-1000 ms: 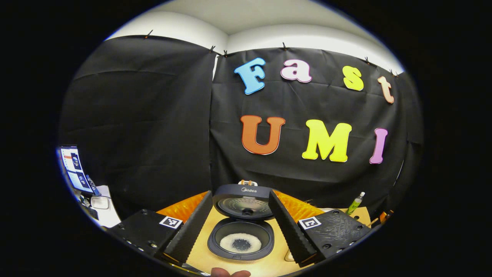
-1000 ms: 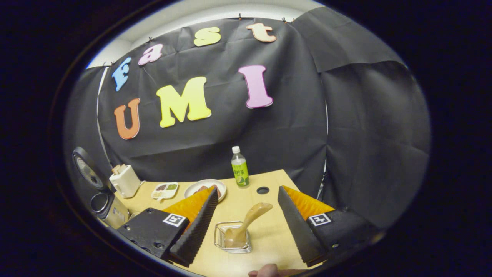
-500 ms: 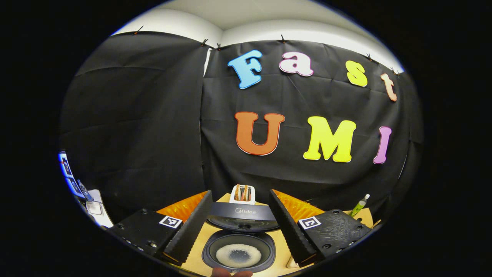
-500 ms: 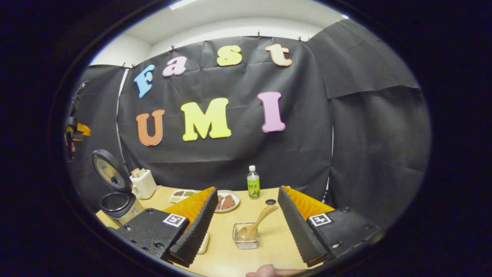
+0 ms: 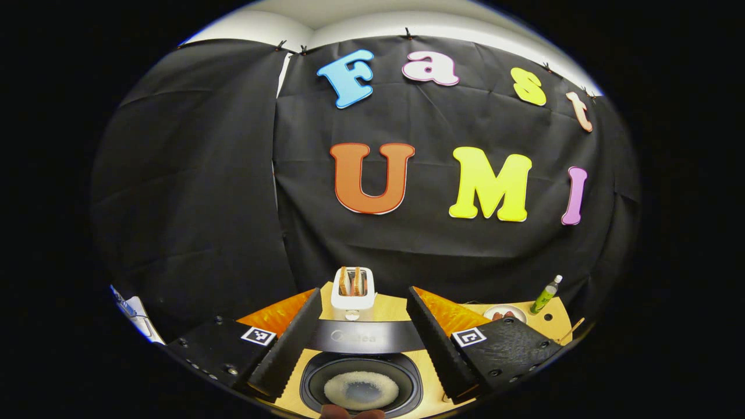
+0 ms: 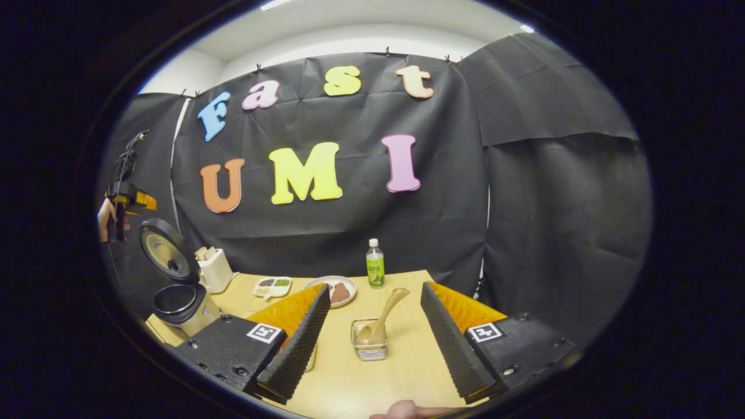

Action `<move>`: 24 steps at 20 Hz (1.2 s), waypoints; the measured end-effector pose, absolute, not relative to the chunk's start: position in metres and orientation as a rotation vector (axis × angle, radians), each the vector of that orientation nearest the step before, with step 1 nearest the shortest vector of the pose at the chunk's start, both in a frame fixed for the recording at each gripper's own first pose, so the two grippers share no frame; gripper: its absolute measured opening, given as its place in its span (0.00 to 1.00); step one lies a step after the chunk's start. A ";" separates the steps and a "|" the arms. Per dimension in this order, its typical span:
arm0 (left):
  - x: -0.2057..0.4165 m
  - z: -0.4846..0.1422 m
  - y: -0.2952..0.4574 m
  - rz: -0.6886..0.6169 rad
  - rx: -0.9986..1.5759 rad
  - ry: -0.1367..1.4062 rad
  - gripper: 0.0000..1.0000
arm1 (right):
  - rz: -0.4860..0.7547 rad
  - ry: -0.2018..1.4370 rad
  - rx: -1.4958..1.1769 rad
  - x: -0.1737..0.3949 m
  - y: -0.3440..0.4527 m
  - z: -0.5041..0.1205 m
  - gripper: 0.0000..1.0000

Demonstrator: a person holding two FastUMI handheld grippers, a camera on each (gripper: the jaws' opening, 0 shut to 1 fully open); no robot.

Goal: Close the left gripper, press the button to open the rice cooker; take a wooden spoon from the chopstick holder with the right hand, scoop a spoonful of rice and pour it into the rice cooker, then put the wooden spoon back into the chopstick holder.

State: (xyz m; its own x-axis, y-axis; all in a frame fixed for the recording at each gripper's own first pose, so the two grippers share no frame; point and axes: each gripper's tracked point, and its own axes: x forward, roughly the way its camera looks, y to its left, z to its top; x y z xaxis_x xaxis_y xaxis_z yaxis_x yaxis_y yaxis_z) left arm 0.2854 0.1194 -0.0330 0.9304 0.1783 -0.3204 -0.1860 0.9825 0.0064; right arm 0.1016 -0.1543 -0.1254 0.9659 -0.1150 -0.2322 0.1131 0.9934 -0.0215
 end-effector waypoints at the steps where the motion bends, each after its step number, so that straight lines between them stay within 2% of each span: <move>1: 0.288 -0.040 0.121 0.187 -0.031 0.351 0.95 | -0.123 0.238 -0.006 0.100 -0.154 -0.126 1.00; 6: 0.282 -0.053 0.118 0.157 -0.041 0.421 0.97 | -0.134 0.243 -0.012 0.090 -0.143 -0.126 0.99; 12: 0.234 -0.079 0.102 0.117 -0.065 0.532 0.97 | -0.086 0.234 -0.024 0.086 -0.112 -0.121 1.00; 20: 0.146 -0.160 0.087 0.066 -0.069 0.707 0.97 | -0.014 0.220 -0.072 0.083 -0.073 -0.114 0.99; 24: 0.129 -0.196 0.084 0.071 -0.101 0.781 0.97 | -0.012 0.219 -0.087 0.085 -0.073 -0.109 1.00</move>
State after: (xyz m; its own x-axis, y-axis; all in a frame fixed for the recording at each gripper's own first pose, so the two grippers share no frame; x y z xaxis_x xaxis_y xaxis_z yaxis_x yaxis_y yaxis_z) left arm 0.1292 0.0836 -0.1957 0.7081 0.0260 -0.7056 -0.1011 0.9928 -0.0649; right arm 0.0853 -0.0731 -0.1090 0.9760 -0.0218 -0.2169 0.0028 0.9962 -0.0871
